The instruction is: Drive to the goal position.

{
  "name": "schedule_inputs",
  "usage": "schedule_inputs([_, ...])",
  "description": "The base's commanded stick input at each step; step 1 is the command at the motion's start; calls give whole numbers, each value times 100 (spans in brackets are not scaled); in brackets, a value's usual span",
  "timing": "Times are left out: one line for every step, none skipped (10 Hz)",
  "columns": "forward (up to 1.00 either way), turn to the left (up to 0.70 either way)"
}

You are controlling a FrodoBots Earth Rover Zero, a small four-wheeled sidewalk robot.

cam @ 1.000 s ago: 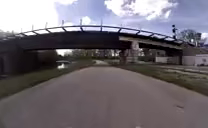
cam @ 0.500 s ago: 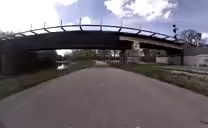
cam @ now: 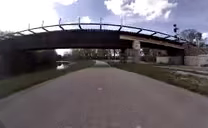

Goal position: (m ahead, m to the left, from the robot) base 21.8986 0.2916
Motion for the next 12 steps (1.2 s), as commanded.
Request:
schedule_inputs([100,0])
schedule_inputs([100,0])
schedule_inputs([100,0])
schedule_inputs([100,0])
schedule_inputs([100,0])
schedule_inputs([100,0])
schedule_inputs([100,0])
schedule_inputs([100,0])
schedule_inputs([100,0])
schedule_inputs([100,0])
schedule_inputs([100,0])
schedule_inputs([100,0])
